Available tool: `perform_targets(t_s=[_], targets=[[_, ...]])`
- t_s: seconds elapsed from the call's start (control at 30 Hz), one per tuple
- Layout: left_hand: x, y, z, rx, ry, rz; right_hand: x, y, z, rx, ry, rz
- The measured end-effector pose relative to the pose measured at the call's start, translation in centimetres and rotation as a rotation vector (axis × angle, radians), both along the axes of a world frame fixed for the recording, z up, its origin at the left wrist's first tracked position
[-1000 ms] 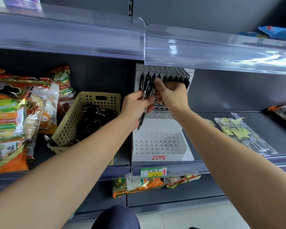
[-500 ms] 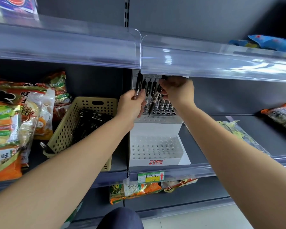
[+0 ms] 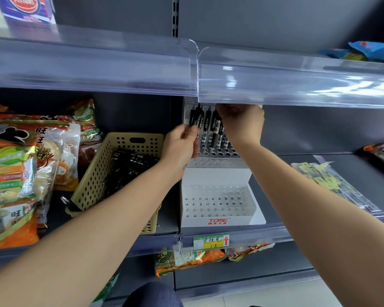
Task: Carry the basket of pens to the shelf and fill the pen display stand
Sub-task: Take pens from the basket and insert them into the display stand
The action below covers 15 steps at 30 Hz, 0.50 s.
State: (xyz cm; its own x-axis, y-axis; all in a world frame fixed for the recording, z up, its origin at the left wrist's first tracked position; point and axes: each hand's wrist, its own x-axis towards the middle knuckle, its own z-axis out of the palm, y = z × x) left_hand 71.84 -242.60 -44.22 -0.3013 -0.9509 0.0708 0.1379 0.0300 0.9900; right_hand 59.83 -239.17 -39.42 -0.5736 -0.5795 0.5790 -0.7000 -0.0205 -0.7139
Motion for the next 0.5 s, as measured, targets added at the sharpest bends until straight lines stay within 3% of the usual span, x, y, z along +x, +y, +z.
perform_targets(t_s=[0.3, 0.5], targets=[[0.21, 0.48, 0.07, 0.006, 0.019, 0.015, 0.16, -0.34, 0.32, -0.046, -0.025, -0.024], [0.61, 0.45, 0.38, -0.017, -0.003, 0.025, 0.08, -0.55, -0.12, 0.082, 0.046, -0.008]])
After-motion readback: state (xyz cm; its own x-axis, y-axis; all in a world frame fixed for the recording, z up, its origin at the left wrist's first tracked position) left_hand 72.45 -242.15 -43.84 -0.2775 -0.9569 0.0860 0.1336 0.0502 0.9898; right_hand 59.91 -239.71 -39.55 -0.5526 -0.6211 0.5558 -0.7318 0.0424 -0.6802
